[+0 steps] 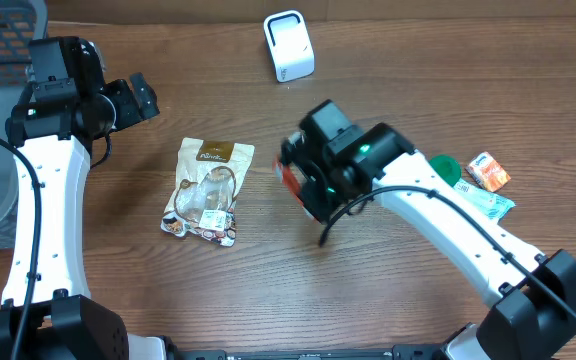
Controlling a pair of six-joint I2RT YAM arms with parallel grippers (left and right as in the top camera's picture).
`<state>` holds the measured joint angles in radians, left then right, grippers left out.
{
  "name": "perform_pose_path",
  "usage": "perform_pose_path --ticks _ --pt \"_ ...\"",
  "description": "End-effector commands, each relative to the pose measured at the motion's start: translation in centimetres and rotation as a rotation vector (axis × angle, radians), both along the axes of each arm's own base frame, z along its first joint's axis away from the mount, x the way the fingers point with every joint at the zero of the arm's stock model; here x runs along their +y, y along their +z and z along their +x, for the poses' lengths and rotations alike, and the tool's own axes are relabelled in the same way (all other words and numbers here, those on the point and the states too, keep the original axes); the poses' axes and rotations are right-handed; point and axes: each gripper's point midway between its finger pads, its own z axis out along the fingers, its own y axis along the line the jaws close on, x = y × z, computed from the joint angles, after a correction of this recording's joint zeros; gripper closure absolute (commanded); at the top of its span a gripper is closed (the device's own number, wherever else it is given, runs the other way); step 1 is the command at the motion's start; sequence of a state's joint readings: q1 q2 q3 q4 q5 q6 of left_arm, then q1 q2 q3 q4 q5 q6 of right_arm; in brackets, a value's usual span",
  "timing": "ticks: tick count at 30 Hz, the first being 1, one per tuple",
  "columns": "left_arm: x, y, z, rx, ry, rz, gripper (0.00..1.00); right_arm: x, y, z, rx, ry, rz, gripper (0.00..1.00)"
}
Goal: Scan the item barcode
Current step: 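Lift the red stick snack off the bag with the right gripper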
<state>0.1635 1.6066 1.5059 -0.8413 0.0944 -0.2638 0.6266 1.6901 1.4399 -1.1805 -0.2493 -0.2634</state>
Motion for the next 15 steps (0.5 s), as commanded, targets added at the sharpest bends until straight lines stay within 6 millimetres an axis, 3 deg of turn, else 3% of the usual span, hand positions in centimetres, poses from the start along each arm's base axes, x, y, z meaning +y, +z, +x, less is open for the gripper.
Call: perform_pose_path --ticks 1,5,15 --pt "-0.5 1.2 0.3 -0.031 -0.003 -0.009 0.0 0.4 1.7 -3.0 0.035 0.368 0.172 0.96" --pt "-0.5 1.2 0.3 -0.031 -0.003 -0.009 0.0 -1.0 2.2 -4.0 0.076 0.447 0.224 0.96" --pt "-0.5 1.2 0.3 -0.031 -0.003 -0.009 0.0 -2.4 2.2 -2.9 0.076 0.396 0.231 0.96"
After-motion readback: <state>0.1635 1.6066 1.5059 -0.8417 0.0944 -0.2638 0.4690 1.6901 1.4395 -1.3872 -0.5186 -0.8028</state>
